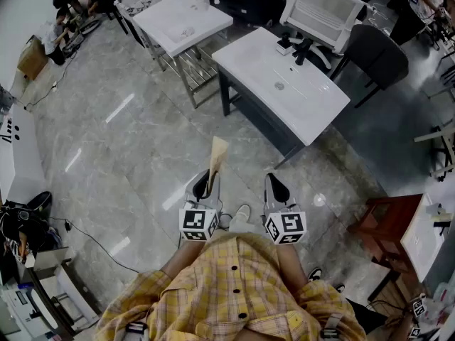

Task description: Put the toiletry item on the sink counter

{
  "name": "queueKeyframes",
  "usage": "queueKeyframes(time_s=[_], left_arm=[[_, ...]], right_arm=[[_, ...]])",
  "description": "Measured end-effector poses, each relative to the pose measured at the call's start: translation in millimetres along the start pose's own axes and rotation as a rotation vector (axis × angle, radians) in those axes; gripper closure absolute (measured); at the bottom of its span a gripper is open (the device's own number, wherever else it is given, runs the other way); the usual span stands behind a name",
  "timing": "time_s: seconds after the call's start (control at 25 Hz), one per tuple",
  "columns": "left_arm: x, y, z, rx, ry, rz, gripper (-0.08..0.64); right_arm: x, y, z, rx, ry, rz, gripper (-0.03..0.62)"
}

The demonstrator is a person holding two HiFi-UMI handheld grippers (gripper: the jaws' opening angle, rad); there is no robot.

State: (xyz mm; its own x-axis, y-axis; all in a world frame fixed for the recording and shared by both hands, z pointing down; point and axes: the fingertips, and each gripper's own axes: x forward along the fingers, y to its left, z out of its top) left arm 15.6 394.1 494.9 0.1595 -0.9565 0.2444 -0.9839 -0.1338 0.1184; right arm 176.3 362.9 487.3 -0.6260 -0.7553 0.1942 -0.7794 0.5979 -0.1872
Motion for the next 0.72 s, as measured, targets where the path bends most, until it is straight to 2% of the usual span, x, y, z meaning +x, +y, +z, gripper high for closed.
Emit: queueKeyframes(time_s=[0.28,0.72], left_arm=[[4,6,1,0.002,0.005,-0.001,0.492],[40,5,8,0.019,0.002,-0.017,0.494]], right_arm=[[7,3,2,0.041,-0.007,0.014,0.592],[36,-20,8,0.042,-0.020,0.014,0.591]])
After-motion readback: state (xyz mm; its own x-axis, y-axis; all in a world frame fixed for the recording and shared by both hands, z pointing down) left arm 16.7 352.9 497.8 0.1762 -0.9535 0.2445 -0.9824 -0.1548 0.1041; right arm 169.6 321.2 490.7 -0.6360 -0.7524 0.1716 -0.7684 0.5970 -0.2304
